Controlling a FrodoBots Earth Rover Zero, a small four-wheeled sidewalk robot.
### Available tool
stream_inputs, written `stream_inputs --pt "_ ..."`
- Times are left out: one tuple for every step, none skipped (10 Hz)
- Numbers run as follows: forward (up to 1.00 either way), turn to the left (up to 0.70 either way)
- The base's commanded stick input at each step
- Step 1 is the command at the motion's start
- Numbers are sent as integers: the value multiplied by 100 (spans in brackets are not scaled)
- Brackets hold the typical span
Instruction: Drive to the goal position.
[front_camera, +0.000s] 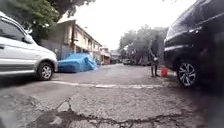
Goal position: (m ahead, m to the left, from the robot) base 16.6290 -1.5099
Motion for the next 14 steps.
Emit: stream_inputs --pt "70 0" --pt "70 0" --pt "70 0" --pt "70 0" --pt "70 0" --pt "70 0" --pt "70 0" --pt "70 0" --pt "70 0" --pt "70 0" --pt "70 0" --pt "70 0" --pt "70 0" --pt "70 0"
